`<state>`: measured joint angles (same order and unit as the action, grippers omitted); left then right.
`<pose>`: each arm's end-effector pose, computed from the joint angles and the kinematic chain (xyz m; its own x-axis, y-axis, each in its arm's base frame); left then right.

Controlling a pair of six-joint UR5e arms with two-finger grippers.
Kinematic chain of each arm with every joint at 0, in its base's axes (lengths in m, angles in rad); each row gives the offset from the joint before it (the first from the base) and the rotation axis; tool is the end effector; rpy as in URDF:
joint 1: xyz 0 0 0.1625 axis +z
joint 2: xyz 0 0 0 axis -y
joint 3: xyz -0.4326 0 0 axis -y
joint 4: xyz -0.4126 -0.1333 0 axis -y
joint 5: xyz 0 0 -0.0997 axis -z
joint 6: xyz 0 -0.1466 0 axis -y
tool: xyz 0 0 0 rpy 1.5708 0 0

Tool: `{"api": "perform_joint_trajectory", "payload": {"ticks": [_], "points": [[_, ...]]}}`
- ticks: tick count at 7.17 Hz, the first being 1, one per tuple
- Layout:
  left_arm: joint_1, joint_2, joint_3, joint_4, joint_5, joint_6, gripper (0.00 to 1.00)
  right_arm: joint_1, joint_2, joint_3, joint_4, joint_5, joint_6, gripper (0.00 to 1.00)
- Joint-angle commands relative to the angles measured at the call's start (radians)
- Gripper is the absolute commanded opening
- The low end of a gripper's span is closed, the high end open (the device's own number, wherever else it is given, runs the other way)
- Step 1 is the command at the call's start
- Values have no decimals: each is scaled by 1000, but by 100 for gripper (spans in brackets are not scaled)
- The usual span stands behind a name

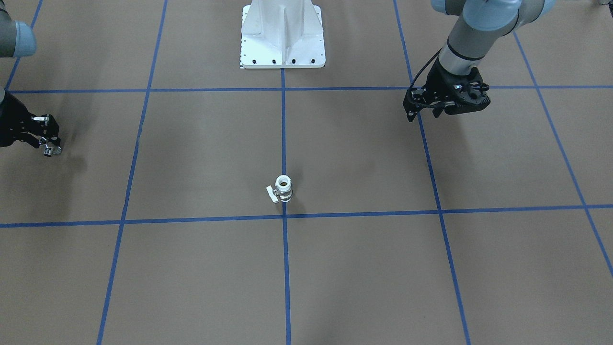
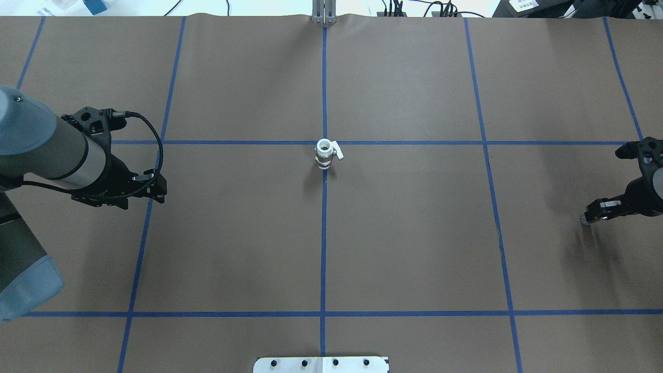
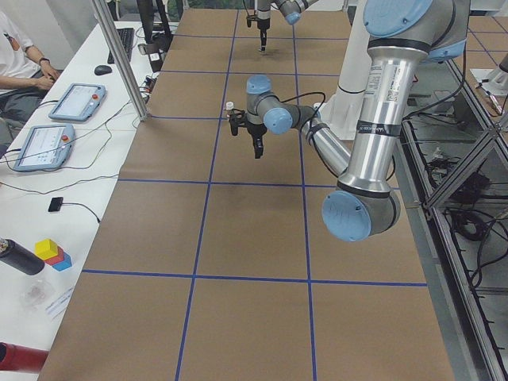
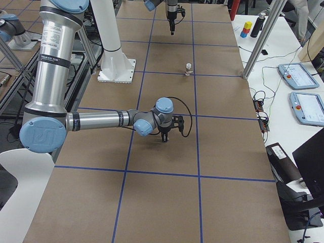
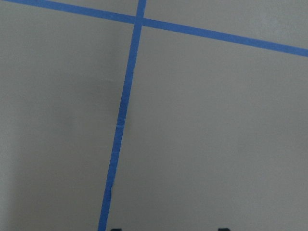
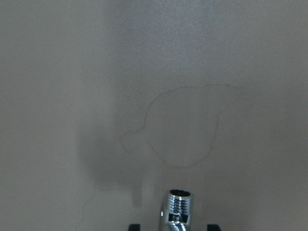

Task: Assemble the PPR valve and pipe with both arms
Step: 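Grasp the chrome threaded fitting with the right gripper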

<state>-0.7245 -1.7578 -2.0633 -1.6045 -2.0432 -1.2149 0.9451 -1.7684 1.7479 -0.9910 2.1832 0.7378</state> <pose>0.3769 -0.4225 0.3618 0.6588 -0.1687 -0.7332 0.1469 0.9846 -0.0946 -0.2389 -0.4143 0.6439 0.6925 -0.0754 0.7174 0.0413 0.9970 0.0649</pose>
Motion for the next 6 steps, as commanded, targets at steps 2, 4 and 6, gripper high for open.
{"api": "perform_joint_trajectory", "payload": {"ticks": [2, 4, 6], "points": [[-1, -2, -1, 0, 0, 0, 73, 0, 0, 1, 0, 1, 2, 18], [-1, -2, -4, 0, 0, 0, 73, 1, 18, 15, -2, 9, 3, 0], [-7, 1, -8, 2, 0, 5, 73, 1, 108, 10, -18, 12, 91, 0]]}}
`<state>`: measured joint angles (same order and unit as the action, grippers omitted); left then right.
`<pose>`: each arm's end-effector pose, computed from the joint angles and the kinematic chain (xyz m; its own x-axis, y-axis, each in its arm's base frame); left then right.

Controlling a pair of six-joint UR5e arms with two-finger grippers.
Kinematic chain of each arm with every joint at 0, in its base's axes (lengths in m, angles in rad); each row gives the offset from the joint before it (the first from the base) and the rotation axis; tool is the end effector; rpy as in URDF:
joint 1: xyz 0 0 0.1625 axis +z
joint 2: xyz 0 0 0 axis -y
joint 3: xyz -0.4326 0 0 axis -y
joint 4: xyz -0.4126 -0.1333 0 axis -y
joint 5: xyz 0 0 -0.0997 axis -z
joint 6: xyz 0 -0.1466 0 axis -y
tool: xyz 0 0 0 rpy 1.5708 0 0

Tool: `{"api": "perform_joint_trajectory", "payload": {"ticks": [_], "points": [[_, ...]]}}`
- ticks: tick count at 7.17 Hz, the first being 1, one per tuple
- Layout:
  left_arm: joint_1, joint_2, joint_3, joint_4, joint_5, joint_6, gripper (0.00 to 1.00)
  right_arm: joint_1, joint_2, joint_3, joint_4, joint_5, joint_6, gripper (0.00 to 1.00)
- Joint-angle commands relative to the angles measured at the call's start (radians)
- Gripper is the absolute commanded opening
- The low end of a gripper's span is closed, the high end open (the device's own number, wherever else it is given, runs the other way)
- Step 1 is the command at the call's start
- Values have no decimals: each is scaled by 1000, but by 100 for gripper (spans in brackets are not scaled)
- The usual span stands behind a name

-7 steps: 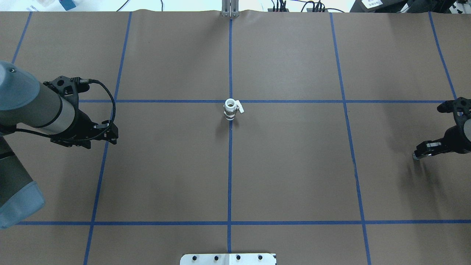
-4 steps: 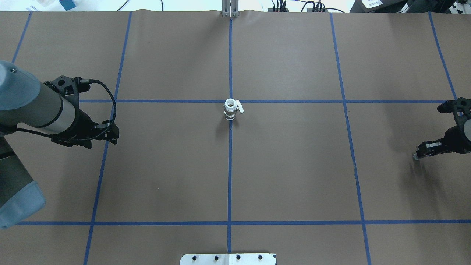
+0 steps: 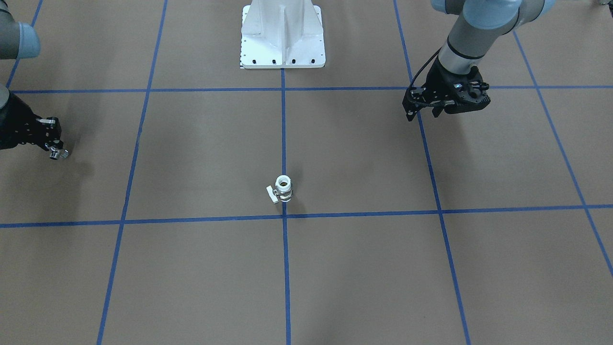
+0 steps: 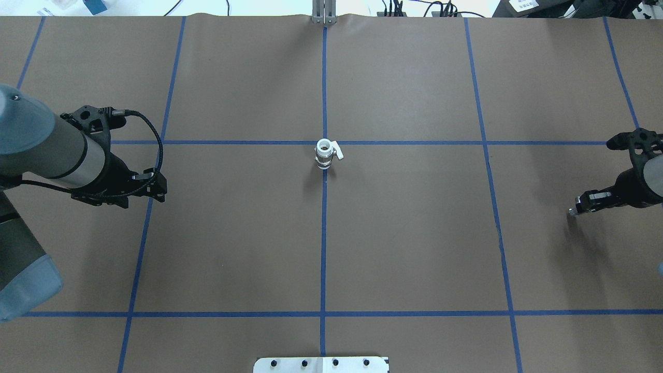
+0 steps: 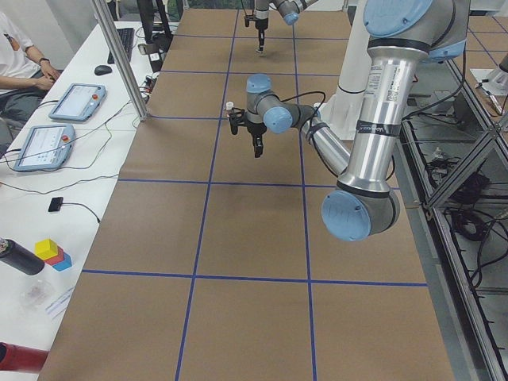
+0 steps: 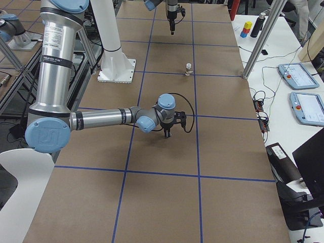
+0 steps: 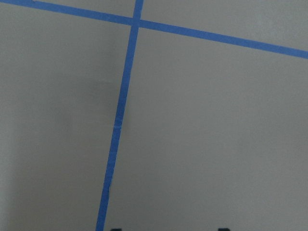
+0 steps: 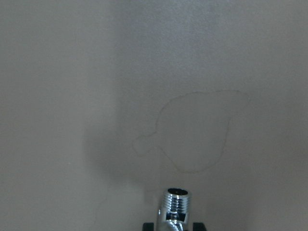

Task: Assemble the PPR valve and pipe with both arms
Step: 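Grasp the chrome threaded fitting with the right gripper, then carry the fitting with the right gripper over the standing valve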

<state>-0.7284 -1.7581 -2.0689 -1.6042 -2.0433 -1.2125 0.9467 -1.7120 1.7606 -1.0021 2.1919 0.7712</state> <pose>0.3743 -0.4231 0.3590 0.6554 -0.1662 -0.7368 0.1487 0.9848 -0.0898 -0.2541 -0.4350 0.6103 0.6642 -0.0756 0.7437 0.0189 0.9963 0.0843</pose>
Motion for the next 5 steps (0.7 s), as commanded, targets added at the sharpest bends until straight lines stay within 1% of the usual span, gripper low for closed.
{"api": "perform_joint_trajectory", "payload": {"ticks": [1, 3, 4, 5], "points": [[-17, 5, 1, 3, -2, 5, 73, 0, 121, -12, -48, 3, 94, 0], [-52, 14, 4, 15, -3, 118, 73, 0, 336, -3, -317, 0, 102, 0], [-74, 41, 4, 18, -3, 189, 73, -6, 450, -13, -417, -1, 153, 0], [-92, 52, 7, 18, -3, 249, 73, -29, 550, -15, -482, -4, 243, 0]]}}
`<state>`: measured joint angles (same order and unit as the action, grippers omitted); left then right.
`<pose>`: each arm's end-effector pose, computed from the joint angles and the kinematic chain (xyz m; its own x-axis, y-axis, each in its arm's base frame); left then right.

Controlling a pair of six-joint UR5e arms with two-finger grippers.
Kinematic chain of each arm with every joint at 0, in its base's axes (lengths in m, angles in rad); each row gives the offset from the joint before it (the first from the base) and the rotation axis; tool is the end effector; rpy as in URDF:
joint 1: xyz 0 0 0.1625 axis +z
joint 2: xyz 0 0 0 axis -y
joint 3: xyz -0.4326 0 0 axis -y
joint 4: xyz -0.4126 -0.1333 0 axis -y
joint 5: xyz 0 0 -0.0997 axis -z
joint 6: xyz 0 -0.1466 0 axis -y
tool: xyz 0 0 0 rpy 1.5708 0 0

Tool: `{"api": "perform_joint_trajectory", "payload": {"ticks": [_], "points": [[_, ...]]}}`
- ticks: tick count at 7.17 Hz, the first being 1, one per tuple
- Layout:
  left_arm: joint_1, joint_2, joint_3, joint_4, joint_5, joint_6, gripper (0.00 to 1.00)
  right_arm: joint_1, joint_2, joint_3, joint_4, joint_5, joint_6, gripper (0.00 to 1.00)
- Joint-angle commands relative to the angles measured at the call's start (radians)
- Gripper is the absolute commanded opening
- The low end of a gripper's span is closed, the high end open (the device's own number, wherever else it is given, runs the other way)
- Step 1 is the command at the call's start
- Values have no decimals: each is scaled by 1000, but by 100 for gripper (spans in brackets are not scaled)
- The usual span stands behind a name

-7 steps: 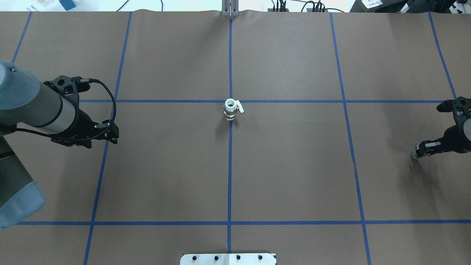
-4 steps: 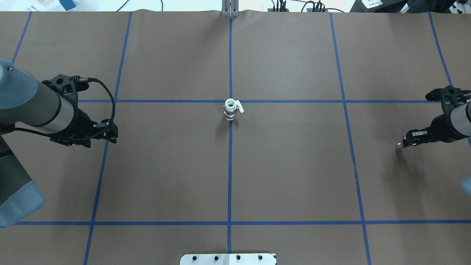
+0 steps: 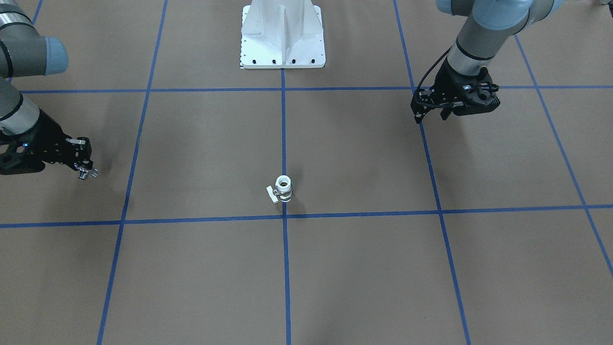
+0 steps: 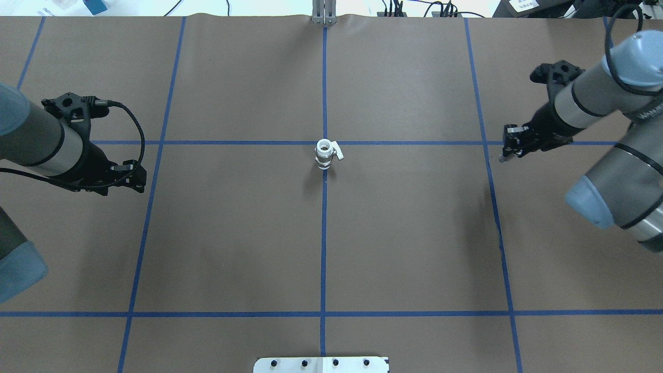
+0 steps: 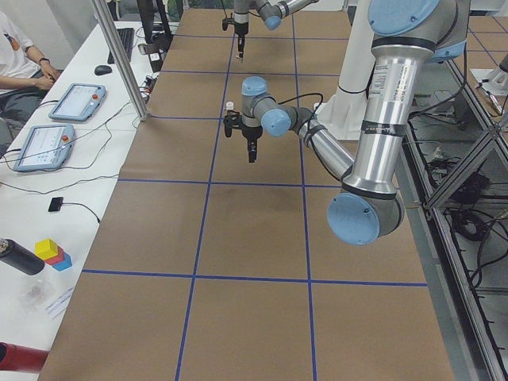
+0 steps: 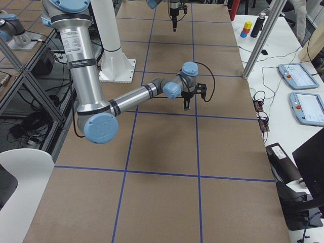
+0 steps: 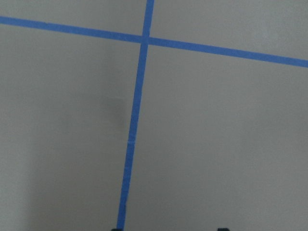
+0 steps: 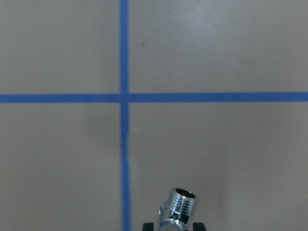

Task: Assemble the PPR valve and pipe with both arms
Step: 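Carry the fitting with the right gripper over the standing valve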

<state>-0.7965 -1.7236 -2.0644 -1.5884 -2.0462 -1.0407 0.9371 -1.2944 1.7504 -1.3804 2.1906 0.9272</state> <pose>0.3401 -0.4424 0.3827 0.6967 -0.0695 -0.7140 0.0998 0.9950 0.0006 -0.3401 -0.5442 0.4322 0.6474 0.0562 0.7601 -0.0754 0.9971 -0.0095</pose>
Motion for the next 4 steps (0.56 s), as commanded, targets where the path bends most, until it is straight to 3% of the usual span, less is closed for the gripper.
{"api": "perform_joint_trajectory", "payload": {"ticks": [1, 3, 4], "points": [[-44, 38, 7, 1, -5, 132, 74, -46, 220, -21, -144, -8, 170, 0], [-93, 55, 36, -5, -41, 226, 98, -67, 396, -125, -146, -18, 293, 0], [-122, 76, 56, -12, -69, 295, 99, -81, 488, -199, -147, -40, 336, 0]]}}
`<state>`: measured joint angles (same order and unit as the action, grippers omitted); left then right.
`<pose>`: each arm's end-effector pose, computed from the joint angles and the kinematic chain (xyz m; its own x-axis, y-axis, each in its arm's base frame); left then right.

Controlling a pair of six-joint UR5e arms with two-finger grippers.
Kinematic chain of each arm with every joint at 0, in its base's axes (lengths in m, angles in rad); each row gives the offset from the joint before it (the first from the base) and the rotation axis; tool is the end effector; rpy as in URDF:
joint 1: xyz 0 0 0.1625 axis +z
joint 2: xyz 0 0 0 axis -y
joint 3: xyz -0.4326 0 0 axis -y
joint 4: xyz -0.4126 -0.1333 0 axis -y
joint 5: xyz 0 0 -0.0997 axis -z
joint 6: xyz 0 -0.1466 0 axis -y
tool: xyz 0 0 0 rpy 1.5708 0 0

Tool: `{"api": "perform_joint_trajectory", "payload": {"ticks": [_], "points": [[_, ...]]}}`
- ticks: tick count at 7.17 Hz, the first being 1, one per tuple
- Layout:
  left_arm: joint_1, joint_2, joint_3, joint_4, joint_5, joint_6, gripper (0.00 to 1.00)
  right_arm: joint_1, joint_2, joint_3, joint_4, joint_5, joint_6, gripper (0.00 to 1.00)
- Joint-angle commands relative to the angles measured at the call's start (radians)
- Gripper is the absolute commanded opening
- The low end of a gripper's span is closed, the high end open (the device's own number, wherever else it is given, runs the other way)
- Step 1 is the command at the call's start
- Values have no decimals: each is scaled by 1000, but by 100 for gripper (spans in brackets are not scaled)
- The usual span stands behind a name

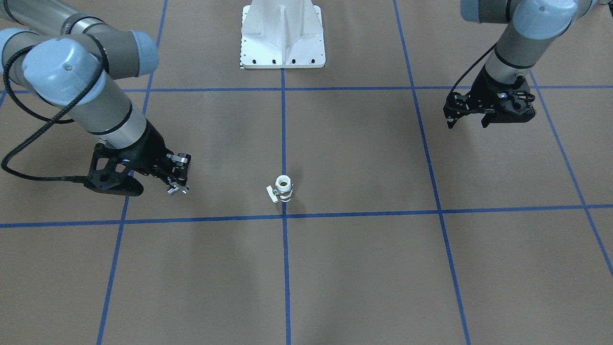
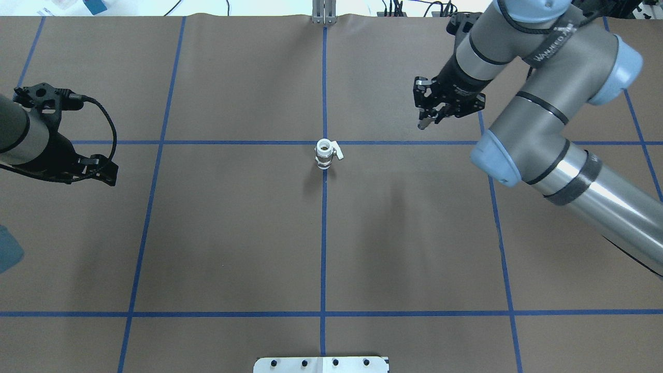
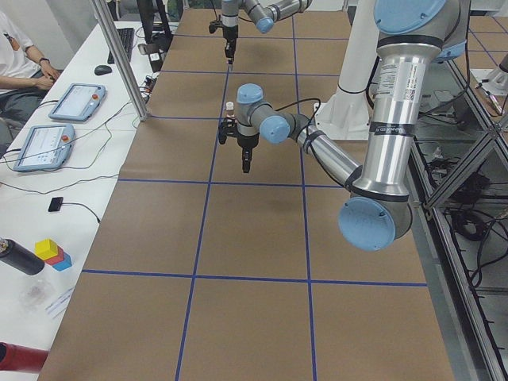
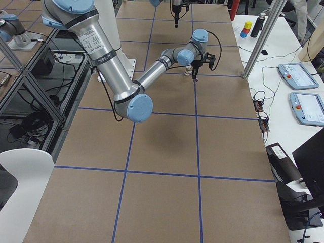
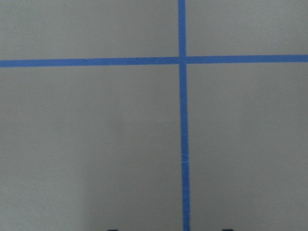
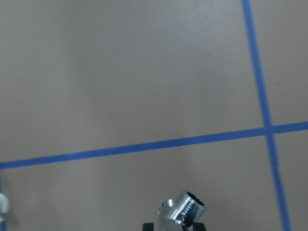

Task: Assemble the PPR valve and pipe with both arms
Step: 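Carry the fitting with the right gripper over the standing valve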

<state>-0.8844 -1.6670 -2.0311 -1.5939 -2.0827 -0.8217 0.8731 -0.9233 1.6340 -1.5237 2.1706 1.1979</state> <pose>0.2980 -0.4608 0.4275 0.7318 0.0436 -0.6802 0.0083 0.9973 0.0728 -0.4298 -0.5913 0.2577 0.5742 0.2169 0.7895 -0.1870 0.9735 -0.1314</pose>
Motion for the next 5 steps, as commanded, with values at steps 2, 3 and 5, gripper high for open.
{"api": "perform_joint_trajectory", "payload": {"ticks": [2, 3, 5], "points": [[-103, 21, 66, -8, -75, 174, 99, -54, 208, -150, -4, -51, 104, 0], [-125, 36, 80, -8, -83, 212, 99, -84, 243, -170, -4, -75, 133, 0], [-133, 41, 89, -9, -83, 231, 99, -126, 310, -232, -6, -90, 163, 0]]}}
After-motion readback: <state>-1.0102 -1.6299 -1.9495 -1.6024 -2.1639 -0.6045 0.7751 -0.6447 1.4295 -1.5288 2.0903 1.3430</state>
